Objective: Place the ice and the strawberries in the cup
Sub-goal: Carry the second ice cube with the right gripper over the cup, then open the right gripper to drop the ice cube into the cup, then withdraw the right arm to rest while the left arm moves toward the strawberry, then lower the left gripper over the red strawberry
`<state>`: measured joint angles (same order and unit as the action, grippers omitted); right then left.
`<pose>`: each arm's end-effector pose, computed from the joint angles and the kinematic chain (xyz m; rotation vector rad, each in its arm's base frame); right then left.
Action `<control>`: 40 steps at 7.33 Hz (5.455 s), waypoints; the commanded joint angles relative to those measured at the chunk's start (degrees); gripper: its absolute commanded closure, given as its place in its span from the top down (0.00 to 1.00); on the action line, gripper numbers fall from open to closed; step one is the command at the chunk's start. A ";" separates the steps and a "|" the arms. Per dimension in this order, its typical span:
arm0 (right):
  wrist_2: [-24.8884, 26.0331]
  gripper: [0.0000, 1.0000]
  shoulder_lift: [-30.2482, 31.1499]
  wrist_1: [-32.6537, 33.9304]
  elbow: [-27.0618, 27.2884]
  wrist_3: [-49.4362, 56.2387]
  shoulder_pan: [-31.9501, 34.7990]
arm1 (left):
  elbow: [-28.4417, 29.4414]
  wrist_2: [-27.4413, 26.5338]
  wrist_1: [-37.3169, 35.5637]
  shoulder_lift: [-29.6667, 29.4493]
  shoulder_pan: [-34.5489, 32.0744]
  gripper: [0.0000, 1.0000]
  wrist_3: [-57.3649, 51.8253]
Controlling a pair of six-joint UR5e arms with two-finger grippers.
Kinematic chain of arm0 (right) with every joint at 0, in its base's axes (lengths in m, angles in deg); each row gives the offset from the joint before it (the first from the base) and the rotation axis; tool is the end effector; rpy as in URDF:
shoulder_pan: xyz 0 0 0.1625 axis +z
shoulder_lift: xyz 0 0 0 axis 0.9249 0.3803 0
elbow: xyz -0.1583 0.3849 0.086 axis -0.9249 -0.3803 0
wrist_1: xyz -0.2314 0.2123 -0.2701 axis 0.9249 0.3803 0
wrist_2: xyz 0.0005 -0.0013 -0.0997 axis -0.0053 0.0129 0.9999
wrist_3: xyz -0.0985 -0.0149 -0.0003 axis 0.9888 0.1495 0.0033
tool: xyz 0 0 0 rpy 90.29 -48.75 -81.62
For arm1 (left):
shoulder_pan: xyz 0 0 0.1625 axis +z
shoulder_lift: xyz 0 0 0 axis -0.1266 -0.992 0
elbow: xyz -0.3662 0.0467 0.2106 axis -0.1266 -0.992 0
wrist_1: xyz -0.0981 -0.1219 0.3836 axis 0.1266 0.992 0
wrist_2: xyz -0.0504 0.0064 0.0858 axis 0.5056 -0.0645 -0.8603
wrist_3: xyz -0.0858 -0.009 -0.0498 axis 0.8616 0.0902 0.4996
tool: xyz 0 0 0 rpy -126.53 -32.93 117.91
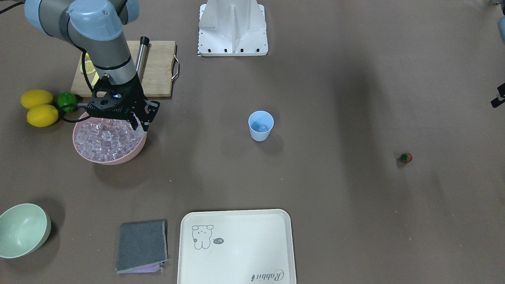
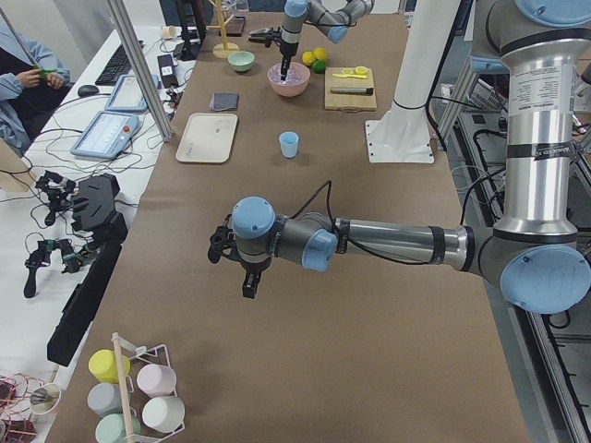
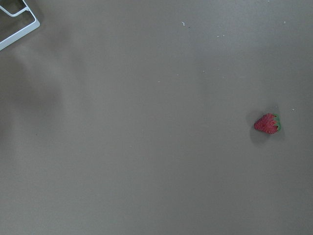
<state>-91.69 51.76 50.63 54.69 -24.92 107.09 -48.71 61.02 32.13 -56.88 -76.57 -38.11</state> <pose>-0.3944 -0.4628 0.2603 0.1284 -0.7821 0.2679 -0.0057 -0.4838 0.5950 0.1753 0.8854 0.1076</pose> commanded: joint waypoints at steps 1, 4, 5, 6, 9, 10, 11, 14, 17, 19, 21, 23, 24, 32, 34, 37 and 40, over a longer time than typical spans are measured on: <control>1.20 0.00 -7.33 0.42 -1.60 -11.03 -3.22 | -0.09 0.00 0.00 0.02 0.00 0.98 0.00; 2.51 0.00 -19.35 3.30 -10.98 -14.10 -8.05 | -0.18 0.00 0.18 0.02 -0.09 0.98 0.00; 3.92 0.00 -25.14 4.28 -17.02 -15.17 -9.90 | -0.18 0.00 0.18 0.02 -0.09 0.98 0.00; 5.32 0.00 -30.16 4.20 -23.09 -17.18 -11.57 | -0.09 0.00 0.18 0.02 0.00 0.98 0.09; 9.81 0.00 -34.08 3.67 -28.86 -19.84 -15.62 | 0.00 0.09 0.09 0.02 -0.09 0.98 0.00; 9.82 0.00 -33.90 3.67 -28.86 -19.75 -15.63 | 0.00 0.09 0.09 0.02 0.00 0.98 0.00; 9.82 0.51 -33.73 2.80 -28.78 -19.75 -15.63 | 0.00 0.09 0.09 0.02 0.00 0.98 0.00; 9.74 1.00 -32.76 2.26 -28.07 -19.05 -13.71 | 0.00 0.00 0.09 -0.07 0.00 0.98 0.17; 5.96 1.00 -17.79 11.26 -12.94 -7.61 -5.99 | 0.00 -0.09 -0.79 -2.43 -0.09 0.98 0.44; -0.77 1.00 -5.65 11.85 -2.71 7.95 1.99 | 0.18 -0.35 -8.91 -8.12 -0.09 0.98 0.44; -5.11 1.00 1.57 11.41 0.40 22.97 9.38 | 0.53 -0.79 -12.39 -11.58 2.35 0.98 0.61; -11.59 1.00 8.51 7.83 0.40 37.30 18.34 | 0.09 -1.75 -11.61 -14.12 6.66 0.98 9.11; -14.84 1.00 14.99 2.49 0.32 44.25 22.91 | 0.17 -2.80 -11.60 -15.26 8.33 0.98 9.49; -23.75 1.00 33.07 -2.66 -7.07 81.85 49.67 | 10.43 -5.62 1.26 -21.96 17.04 0.99 9.75; -23.67 1.00 33.07 -2.66 -6.63 81.85 49.67 | 11.51 -5.97 17.74 -20.38 17.57 0.99 27.41; -23.67 1.00 32.63 -2.66 -6.45 81.67 49.67 | 13.97 -13.86 32.07 -18.00 24.22 0.99 26.83; -23.58 1.00 32.28 -2.66 -6.80 81.76 49.67 | 13.89 -19.65 31.82 -12.30 26.80 1.00 20.42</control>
<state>-115.28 84.11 47.97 47.97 56.82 156.77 -34.88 44.74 63.95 -71.65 -50.50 -14.51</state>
